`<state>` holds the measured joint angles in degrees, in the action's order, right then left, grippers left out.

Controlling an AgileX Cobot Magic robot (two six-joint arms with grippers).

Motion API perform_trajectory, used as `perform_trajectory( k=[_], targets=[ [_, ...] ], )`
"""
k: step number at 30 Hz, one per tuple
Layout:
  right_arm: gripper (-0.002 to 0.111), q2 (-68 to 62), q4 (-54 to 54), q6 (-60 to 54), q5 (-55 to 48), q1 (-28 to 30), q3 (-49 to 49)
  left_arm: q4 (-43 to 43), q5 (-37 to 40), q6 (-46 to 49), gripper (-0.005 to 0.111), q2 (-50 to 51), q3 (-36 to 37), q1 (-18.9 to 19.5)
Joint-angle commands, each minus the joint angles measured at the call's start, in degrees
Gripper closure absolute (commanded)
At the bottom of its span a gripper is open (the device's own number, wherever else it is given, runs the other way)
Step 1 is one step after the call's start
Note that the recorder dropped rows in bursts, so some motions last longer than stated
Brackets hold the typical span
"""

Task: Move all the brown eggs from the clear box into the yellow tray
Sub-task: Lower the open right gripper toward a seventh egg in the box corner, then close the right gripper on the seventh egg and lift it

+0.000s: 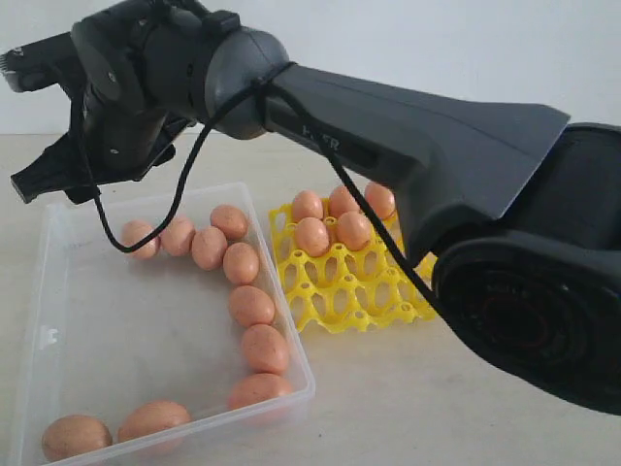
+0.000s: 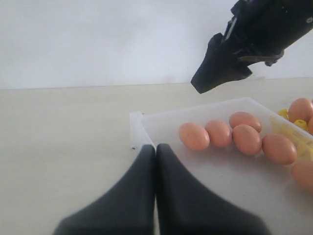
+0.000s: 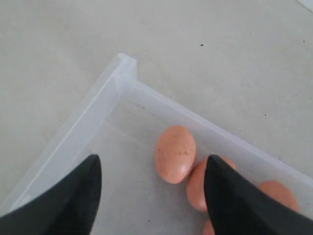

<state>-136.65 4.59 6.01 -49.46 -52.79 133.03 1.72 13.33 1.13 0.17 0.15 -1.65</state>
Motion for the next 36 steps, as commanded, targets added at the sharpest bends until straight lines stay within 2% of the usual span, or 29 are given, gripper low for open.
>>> perform_trajectory(
  k=[1, 4, 12, 18, 36],
  targets=[
    [0.049, 1.2, 0.3, -6.0, -4.1, -0.9, 0.2, 0.3, -0.1, 0.0, 0.111, -0.2, -0.1, -0.2],
    [0.049, 0.4, 0.0, -13.6, -2.8, -1.1, 0.2, 0.3, -0.1, 0.0, 0.111, -0.2, -0.1, -0.2],
    [0.049, -6.1, 0.8, -12.9, 2.9, -1.0, 0.2, 0.3, -0.1, 0.0, 0.111, -0.2, -0.1, -0.2],
    [0.049, -7.8, 5.7, -12.7, 6.0, -1.0, 0.2, 0.3, -0.1, 0.0, 0.111, -0.2, -0.1, -0.2],
    [0.049, -10.3, 8.2, -10.3, 9.5, -0.8, 0.2, 0.3, -0.1, 0.0, 0.111, -0.2, -0.1, -0.2]
  ],
)
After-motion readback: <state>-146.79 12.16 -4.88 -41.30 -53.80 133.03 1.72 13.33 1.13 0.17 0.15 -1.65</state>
